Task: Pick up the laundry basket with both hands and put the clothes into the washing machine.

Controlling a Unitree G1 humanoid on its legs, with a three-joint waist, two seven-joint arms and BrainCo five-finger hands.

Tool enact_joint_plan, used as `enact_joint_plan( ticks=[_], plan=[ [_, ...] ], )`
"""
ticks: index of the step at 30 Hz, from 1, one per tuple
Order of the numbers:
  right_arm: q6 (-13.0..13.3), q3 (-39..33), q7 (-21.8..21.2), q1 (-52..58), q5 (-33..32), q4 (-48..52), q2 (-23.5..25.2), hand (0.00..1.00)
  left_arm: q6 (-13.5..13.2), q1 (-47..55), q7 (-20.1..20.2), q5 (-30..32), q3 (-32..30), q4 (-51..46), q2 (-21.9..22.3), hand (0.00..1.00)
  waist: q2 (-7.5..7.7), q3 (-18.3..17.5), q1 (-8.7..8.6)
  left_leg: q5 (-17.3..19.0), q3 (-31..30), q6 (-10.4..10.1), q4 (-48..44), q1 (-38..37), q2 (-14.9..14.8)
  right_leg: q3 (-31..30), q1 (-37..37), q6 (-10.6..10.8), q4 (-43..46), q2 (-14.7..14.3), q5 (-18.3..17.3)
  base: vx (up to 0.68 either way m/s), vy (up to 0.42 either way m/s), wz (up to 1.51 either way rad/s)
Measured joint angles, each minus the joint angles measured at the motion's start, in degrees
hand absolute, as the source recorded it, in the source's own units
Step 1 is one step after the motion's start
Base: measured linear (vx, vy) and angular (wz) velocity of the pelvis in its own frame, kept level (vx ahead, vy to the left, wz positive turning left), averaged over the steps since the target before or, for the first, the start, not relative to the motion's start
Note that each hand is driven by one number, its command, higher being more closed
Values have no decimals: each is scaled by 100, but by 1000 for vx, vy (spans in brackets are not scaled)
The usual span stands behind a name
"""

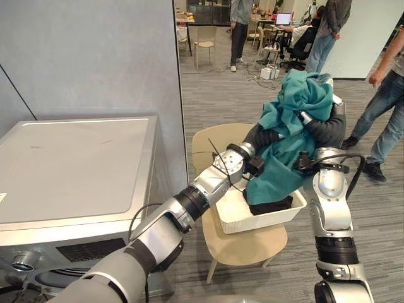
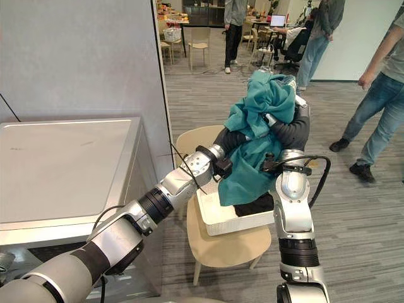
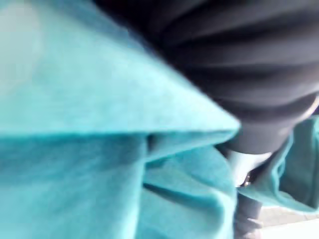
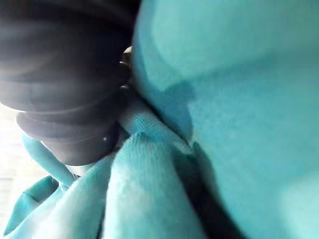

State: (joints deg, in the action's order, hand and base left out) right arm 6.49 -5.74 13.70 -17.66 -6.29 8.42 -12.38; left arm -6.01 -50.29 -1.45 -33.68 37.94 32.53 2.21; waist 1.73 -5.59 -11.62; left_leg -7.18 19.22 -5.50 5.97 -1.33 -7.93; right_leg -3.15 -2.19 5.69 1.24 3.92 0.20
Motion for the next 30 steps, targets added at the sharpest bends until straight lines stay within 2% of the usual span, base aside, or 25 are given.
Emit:
enact_joint_plan(
  ticks=[5,12,16,20,26,29,30],
  plan=[
    [2,8,-4,-3,-244,0,22,0,-63,0,-154,201,-93,-29,60,100,29,19,0,5,2,-6,-1,9,-7,8,-1,-35,-7,-7,24,0,0,0],
    [118,-2,14,-11,-346,0,94,0,-166,-2,-531,299,-913,-191,75,100,39,28,-2,5,11,-6,-6,12,-2,15,-5,-54,-24,-65,44,0,0,0],
    [132,-9,7,-11,-392,0,138,0,-206,-2,-654,346,-1394,-497,-79,100,23,38,3,4,11,-5,-27,17,-12,18,-8,-53,-33,-107,43,0,0,-1],
    [144,-218,-32,23,-392,0,137,0,-281,-3,-749,570,-2025,-1059,-385,100,-80,94,25,2,-55,-4,-33,70,-15,78,-19,-40,-42,-110,34,1,-4,7],
    [147,-1131,-172,498,-388,-33,34,0,-471,-9,-757,804,-3207,-1974,-1177,100,-323,136,146,-60,-493,37,-51,334,-14,543,7,-107,-35,-101,80,28,-10,35],
    [131,-1472,-196,582,-370,-177,-17,0,-573,-12,-861,945,-3879,-2364,-1751,100,-373,342,258,-92,-417,119,-501,628,-142,976,7,-135,220,-94,85,-39,6,54],
    [110,-1640,-210,575,-319,-262,-74,0,-580,-3,-888,967,-4145,-2552,-1939,100,-385,395,317,-74,-233,240,-540,677,-181,1167,17,-241,268,-55,90,-94,42,59]
  ],
)
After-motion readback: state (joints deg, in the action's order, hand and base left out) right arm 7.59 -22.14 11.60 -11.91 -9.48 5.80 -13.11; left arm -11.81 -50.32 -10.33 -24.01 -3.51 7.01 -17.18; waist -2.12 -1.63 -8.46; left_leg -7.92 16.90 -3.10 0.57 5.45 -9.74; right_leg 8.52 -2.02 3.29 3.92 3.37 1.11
